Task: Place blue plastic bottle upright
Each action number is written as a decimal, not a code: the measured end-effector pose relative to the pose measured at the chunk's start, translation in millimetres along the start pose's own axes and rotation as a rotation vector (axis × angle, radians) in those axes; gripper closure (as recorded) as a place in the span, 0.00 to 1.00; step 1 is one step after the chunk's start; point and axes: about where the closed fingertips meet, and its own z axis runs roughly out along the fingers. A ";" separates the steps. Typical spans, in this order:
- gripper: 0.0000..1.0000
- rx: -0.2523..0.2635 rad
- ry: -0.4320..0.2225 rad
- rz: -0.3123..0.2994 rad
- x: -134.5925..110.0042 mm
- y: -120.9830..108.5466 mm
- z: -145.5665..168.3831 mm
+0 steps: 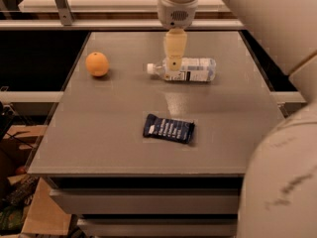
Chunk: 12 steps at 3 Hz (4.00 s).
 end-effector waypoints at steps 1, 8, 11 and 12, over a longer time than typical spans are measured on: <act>0.00 -0.041 0.023 0.071 -1.1 -11.2 24.4; 0.64 -0.184 -0.102 0.115 20.1 13.5 84.2; 1.00 -0.131 -0.390 0.154 22.5 -5.3 16.3; 1.00 -0.100 -0.519 0.202 24.6 -10.0 -10.6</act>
Offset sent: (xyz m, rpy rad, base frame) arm 0.0190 -0.0158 -0.0606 -0.0197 0.1809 -0.2330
